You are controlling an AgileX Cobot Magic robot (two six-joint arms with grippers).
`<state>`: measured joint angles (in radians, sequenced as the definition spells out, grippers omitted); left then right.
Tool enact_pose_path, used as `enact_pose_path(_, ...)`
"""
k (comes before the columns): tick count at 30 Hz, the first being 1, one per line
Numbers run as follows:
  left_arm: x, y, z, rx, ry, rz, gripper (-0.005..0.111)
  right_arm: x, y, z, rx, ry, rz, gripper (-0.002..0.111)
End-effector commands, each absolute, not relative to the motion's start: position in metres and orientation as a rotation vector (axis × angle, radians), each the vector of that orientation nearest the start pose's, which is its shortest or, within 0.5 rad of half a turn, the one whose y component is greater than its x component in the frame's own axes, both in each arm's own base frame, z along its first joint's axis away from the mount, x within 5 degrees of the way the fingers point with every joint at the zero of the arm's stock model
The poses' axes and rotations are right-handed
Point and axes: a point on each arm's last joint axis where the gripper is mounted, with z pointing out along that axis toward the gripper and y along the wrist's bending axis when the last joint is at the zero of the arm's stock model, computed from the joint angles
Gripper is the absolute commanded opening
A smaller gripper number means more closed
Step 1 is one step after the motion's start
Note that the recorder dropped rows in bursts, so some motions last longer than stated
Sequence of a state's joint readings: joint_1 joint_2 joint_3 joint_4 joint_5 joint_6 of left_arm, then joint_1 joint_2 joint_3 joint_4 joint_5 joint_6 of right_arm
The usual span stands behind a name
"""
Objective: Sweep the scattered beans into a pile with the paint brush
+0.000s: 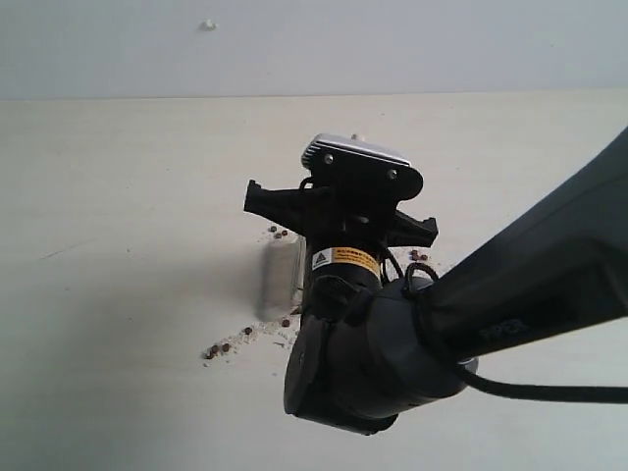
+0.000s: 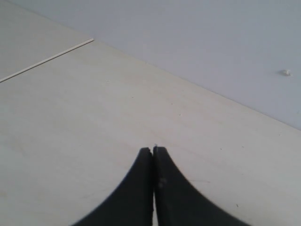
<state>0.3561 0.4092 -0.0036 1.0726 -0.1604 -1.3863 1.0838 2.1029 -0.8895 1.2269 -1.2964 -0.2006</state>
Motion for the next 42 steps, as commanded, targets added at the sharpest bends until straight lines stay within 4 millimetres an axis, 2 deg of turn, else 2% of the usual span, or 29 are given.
enact_pose_path(1,0.087,0.019,0.191,-0.514,1.738,-0.099,0.000,0.231,0.252,0.108,0.100,1.796,-0.132,0.000)
enact_pose_path(4,0.087,0.019,0.191,-0.514,1.738,-0.099,0.000,0.232,0.253,0.114,0.089,1.782,-0.111,0.000)
enact_pose_path(6,0.087,0.019,0.191,-0.512,1.738,-0.098,0.000,0.233,0.259,0.126,0.167,1.731,0.063,0.000)
enact_pose_path(8,0.087,0.019,0.191,-0.512,1.738,-0.098,0.000,0.234,0.264,0.139,0.174,1.692,0.161,0.000)
enact_pose_path(12,0.087,0.019,0.191,-0.512,1.738,-0.098,0.000,0.235,0.268,0.164,0.199,1.647,0.208,0.000)
enact_pose_path(19,0.087,0.019,0.191,-0.512,1.738,-0.098,0.000,0.233,0.263,0.197,0.211,1.599,0.238,0.000)
enact_pose_path(23,0.087,0.019,0.191,-0.512,1.738,-0.098,0.000,0.228,0.264,0.213,0.290,1.586,0.367,0.000)
enact_pose_path(28,0.087,0.019,0.191,-0.512,1.738,-0.098,0.000,0.218,0.284,0.209,0.249,1.578,0.711,0.000)
enact_pose_path(30,0.087,0.019,0.191,-0.512,1.738,-0.098,0.000,0.213,0.290,0.204,0.246,1.587,0.761,0.000)
enact_pose_path(36,0.087,0.019,0.191,-0.512,1.738,-0.098,0.000,0.183,0.307,0.177,0.123,1.626,0.764,0.000)
enact_pose_path(42,0.087,0.019,0.191,-0.512,1.738,-0.098,0.000,0.170,0.295,0.148,0.060,1.698,0.722,0.000)
